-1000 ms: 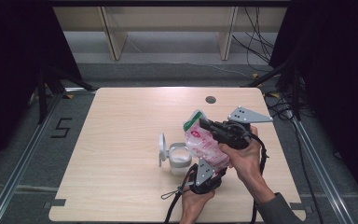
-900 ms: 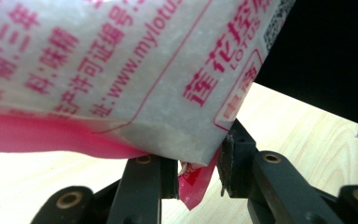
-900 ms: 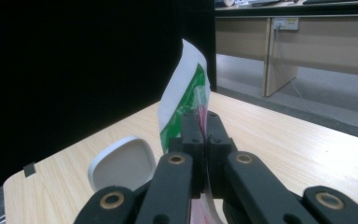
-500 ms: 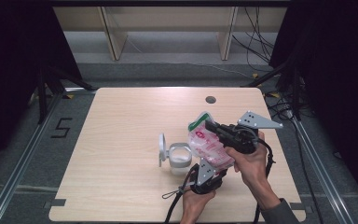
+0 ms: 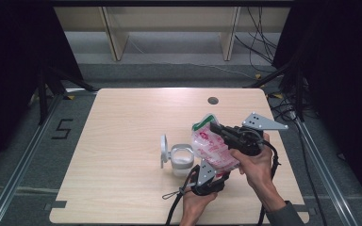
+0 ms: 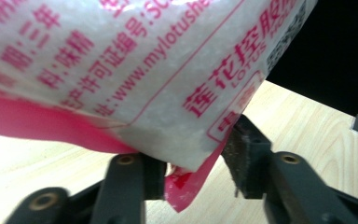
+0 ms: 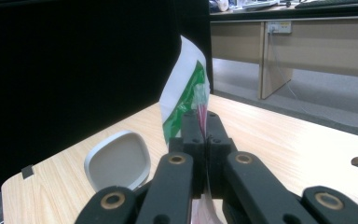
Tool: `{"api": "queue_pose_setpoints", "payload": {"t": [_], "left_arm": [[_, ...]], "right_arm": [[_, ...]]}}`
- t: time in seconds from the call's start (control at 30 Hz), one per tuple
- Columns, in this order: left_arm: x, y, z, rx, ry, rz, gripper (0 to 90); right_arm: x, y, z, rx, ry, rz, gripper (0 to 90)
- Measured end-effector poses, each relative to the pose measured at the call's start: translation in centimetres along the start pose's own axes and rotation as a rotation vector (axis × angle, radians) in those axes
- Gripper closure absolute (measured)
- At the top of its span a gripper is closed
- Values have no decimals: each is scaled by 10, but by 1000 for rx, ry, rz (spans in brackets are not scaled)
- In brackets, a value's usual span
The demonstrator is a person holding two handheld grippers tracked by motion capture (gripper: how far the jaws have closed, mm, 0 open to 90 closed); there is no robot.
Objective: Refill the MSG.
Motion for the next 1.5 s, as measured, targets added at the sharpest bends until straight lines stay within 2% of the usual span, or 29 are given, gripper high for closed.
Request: {"api": "queue_pose_setpoints", "payload": {"t": [0.1, 0.13, 0.17, 0.23, 0.3, 0.33, 0.4, 0.5, 0.53, 0.6, 0.7, 0.73, 0.8, 0.9, 0.93, 0.97, 1.0, 1.07, 1.13, 1.17, 1.2, 1.23, 1.27, 1.3, 1.33, 1.4, 1.43, 1.47, 1.5], "left_arm": [[1, 1, 1, 10, 9, -4, 583], [1, 1, 1, 19, 12, -5, 568], [1, 0, 1, 34, 15, -7, 530], [1, 0, 2, 24, 19, -24, 503], [2, 0, 2, 27, 16, -13, 508], [4, 1, 1, 28, 20, -21, 500], [4, 1, 0, 47, 9, -11, 452], [5, 3, 2, 85, 27, -29, 378], [6, 3, 2, 99, 27, -35, 357], [9, 3, 4, 100, 48, -59, 335], [11, 0, 7, 104, 66, -57, 298], [11, -4, 7, 139, 53, -56, 289], [14, -4, 9, 122, 57, -80, 272], [19, -4, 12, 129, 74, -86, 262], [21, -5, 12, 133, 69, -80, 263], [23, -6, 13, 135, 70, -76, 265], [25, -9, 13, 133, 59, -62, 265], [31, -10, 16, 97, 74, -61, 265], [34, -10, 17, 98, 59, -45, 272], [37, -9, 19, 94, 72, -53, 275], [40, -8, 19, 93, 75, -59, 276], [41, -9, 19, 100, 56, -47, 276], [44, -10, 19, 109, 62, -50, 278], [45, -12, 19, 115, 50, -33, 281], [48, -11, 21, 104, 57, -40, 283], [53, -12, 22, 94, 64, -42, 285], [55, -13, 22, 83, 63, -35, 285], [56, -13, 23, 84, 67, -33, 285], [57, -16, 22, 92, 54, -26, 284]], "right_arm": [[1, 0, 2, -5, 2, 2, 900], [2, -2, 2, 11, 1, 12, 900], [2, 0, 3, -15, -1, 6, 900], [4, -2, 4, -6, -2, 11, 900], [6, -2, 5, -28, -4, 13, 900], [7, -4, 4, -14, -12, 6, 900], [10, -5, 5, -25, -21, 15, 900], [12, -8, 9, -46, -20, 18, 900], [12, -9, 10, -38, -29, 20, 900], [12, -11, 13, -36, -36, 18, 900], [13, -11, 17, -66, -42, 8, 900], [14, -14, 17, -39, -54, 5, 900], [16, -14, 21, -68, -58, 0, 900], [18, -16, 28, -54, -57, -5, 900], [18, -15, 28, -62, -84, -16, 900], [21, -16, 32, -80, -64, -4, 900], [20, -19, 33, -61, -67, 0, 900], [23, -22, 37, -89, -48, 4, 900], [23, -24, 40, -77, -51, 8, 900], [23, -26, 42, -66, -45, 0, 900], [25, -26, 44, -86, -42, 11, 900], [26, -28, 43, -80, -57, 5, 900], [27, -28, 43, -86, -66, 4, 900], [29, -31, 44, -63, -54, 13, 900], [32, -33, 45, -61, -54, 15, 900], [38, -34, 47, -91, -53, 14, 900], [41, -36, 48, -86, -53, 18, 900], [42, -37, 47, -80, -85, 11, 900], [47, -38, 50, -104, -60, 25, 900]]}}
Point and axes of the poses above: each handheld gripper's, and its own axes: x roughly backward along the jaws, z roughly out of its underside, y roughly to its left, the point moved 9 cm from there along -x, roughly forward along the jaws
